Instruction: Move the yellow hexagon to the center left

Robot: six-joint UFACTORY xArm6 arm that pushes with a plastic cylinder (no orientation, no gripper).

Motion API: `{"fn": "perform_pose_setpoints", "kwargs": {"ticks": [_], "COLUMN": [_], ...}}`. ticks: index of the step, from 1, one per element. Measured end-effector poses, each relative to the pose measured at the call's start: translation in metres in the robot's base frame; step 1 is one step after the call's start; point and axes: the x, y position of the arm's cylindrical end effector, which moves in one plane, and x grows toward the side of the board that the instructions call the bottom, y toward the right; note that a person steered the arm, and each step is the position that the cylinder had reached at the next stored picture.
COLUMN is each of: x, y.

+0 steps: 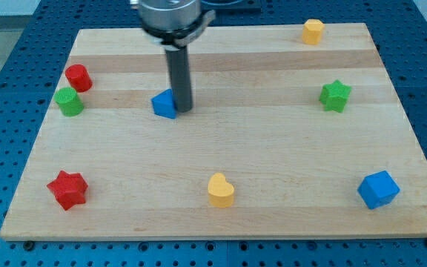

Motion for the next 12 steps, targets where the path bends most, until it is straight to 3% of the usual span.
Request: {"fn": "perform_pose_setpoints", "kwargs": {"ticks": [3,4,7,8,9,12], "x": [-0.001,-0.013,-0.105,-0.147,-0.217,-0.218], "y": [-0.109,-0.044,0.258,0.313,0.313,0.316]}}
